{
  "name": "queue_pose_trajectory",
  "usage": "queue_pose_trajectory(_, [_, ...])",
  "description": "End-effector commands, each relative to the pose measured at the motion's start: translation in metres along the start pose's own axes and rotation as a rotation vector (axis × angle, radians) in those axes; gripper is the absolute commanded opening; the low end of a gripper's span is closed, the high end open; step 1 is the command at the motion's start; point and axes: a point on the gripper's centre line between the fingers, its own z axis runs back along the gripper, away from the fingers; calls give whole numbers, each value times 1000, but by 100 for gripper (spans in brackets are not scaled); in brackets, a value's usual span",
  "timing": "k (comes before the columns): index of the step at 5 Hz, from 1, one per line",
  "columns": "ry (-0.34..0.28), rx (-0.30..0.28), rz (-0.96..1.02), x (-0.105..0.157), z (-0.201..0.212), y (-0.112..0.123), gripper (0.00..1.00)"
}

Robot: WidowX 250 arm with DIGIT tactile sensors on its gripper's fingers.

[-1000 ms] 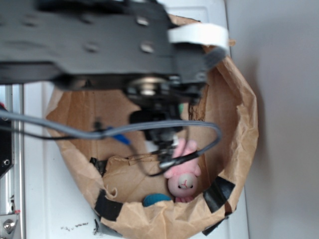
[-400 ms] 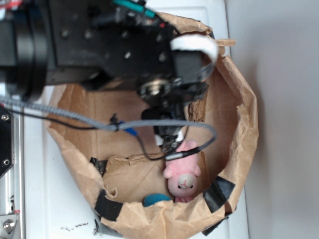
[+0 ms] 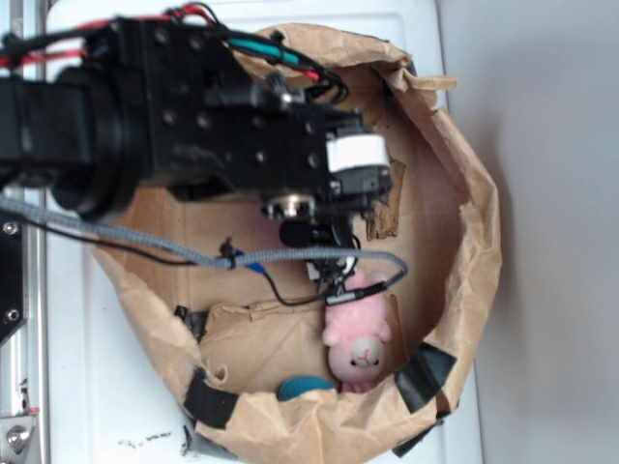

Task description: Grab the green ball.

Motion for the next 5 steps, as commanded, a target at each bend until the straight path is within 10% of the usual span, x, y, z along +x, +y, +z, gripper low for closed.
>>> queue_pose_trajectory(1, [-74,0,-21,8,-13,-5,100])
queue_pose_trajectory(2, [-101,7,-8,5,-11,-5,0])
queue_pose_trajectory(4, [-123,-78,16,-8,65,5,0])
queue_pose_trajectory(5, [-44,-221,-5,-12,116,27,0])
